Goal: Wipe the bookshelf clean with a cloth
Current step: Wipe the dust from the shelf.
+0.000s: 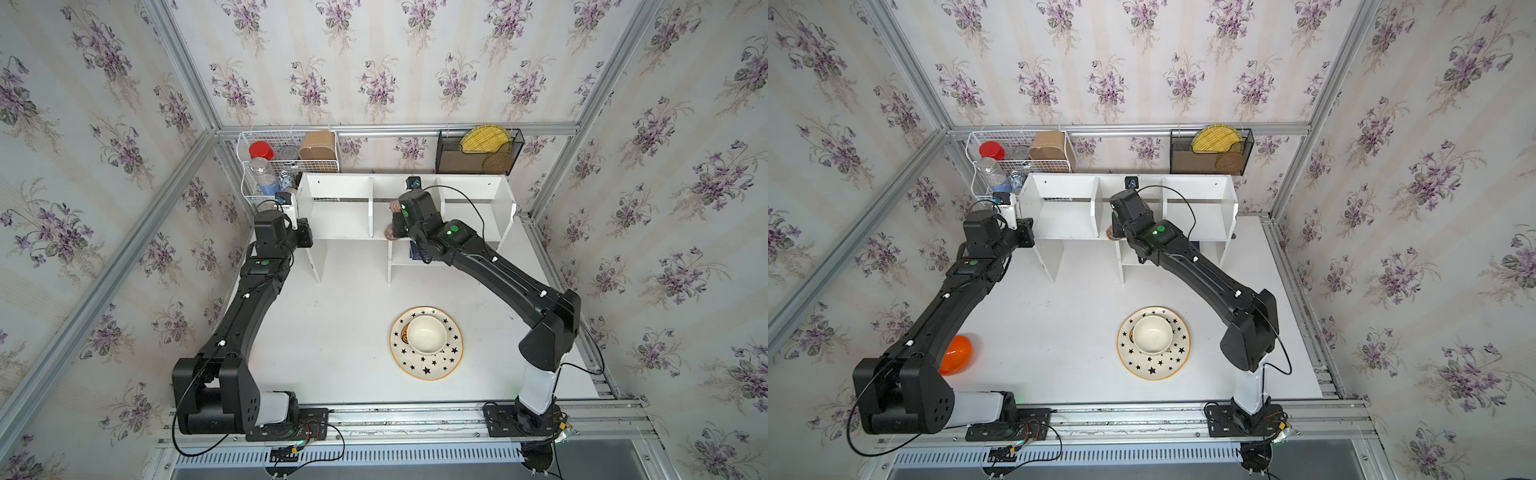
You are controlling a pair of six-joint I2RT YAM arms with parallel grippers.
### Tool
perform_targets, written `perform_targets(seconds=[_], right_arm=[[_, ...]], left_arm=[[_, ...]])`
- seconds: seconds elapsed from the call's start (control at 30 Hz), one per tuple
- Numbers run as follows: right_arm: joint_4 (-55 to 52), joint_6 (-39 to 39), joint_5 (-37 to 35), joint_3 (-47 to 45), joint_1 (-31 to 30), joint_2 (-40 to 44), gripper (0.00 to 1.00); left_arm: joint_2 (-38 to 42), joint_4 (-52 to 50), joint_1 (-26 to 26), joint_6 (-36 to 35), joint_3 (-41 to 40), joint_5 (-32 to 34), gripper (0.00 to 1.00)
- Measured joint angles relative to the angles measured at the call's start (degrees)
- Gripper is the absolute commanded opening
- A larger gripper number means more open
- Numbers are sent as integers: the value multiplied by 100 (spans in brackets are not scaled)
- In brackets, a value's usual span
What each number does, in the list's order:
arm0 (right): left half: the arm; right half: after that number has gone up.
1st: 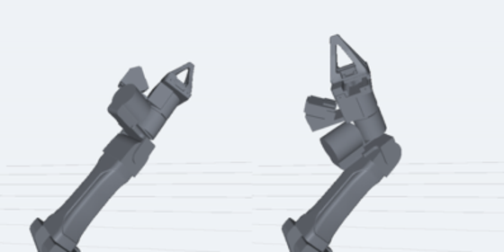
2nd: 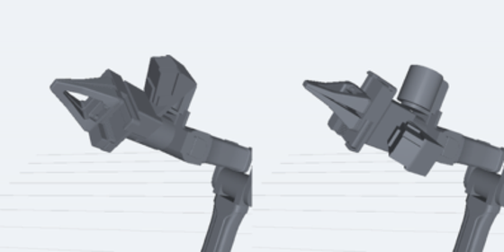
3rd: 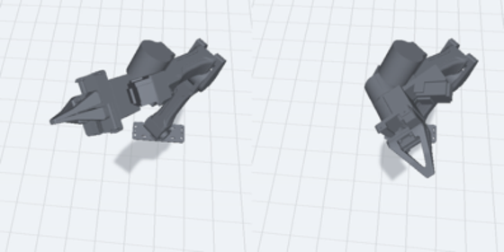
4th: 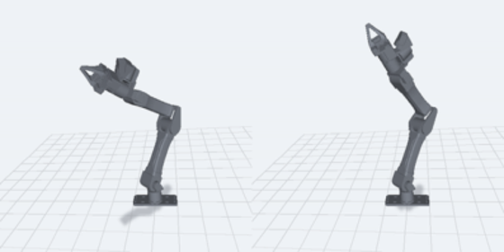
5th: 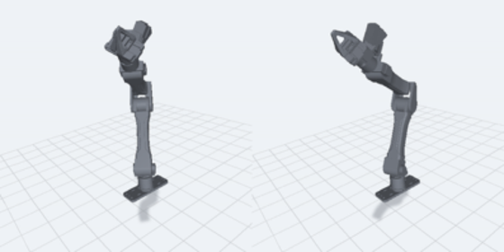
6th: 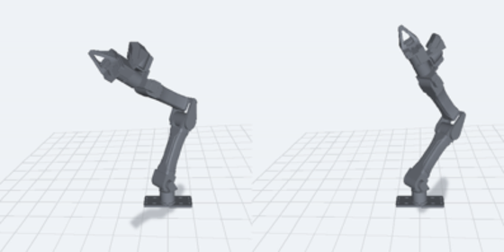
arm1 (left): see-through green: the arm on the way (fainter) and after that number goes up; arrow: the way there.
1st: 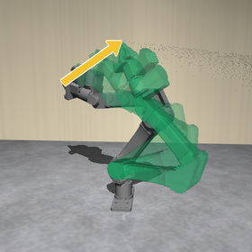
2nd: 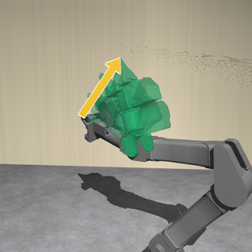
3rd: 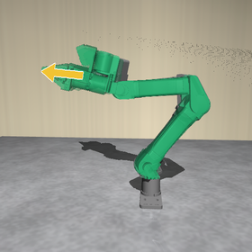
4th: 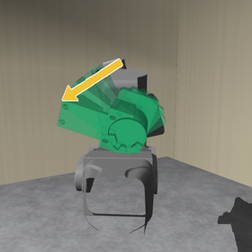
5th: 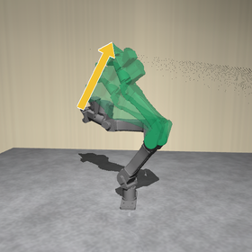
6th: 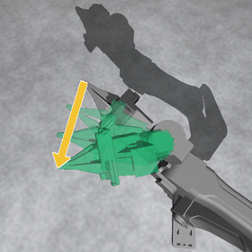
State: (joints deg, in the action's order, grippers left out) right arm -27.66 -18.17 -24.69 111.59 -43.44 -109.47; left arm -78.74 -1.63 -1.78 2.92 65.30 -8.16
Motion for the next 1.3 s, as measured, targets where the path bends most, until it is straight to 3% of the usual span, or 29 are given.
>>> perform_targets(seconds=[0.27, 0.57, 0.77, 0.93, 1.03, 1.3], right_arm=[[-79, -136, 337, 581, 109, -695, 0], [68, -271, 328, -455, 96, 17, 0], [4, -205, 149, -308, 52, 448, 0], [83, 59, -33, 133, -404, 597, 0], [96, 302, -127, 568, -804, 505, 0], [295, 752, 90, 2107, -1423, -529, 6]], left_arm=[[17, -33, 0, 2, 0, 0, 0], [2, -44, -55, 98, 20, 81, 0], [22, -247, -52, 173, 111, 120, 0], [173, -538, -20, 278, 129, 122, 32], [334, -879, 39, 763, 129, -96, 49], [472, -1174, 216, 1237, 142, -310, 46]])
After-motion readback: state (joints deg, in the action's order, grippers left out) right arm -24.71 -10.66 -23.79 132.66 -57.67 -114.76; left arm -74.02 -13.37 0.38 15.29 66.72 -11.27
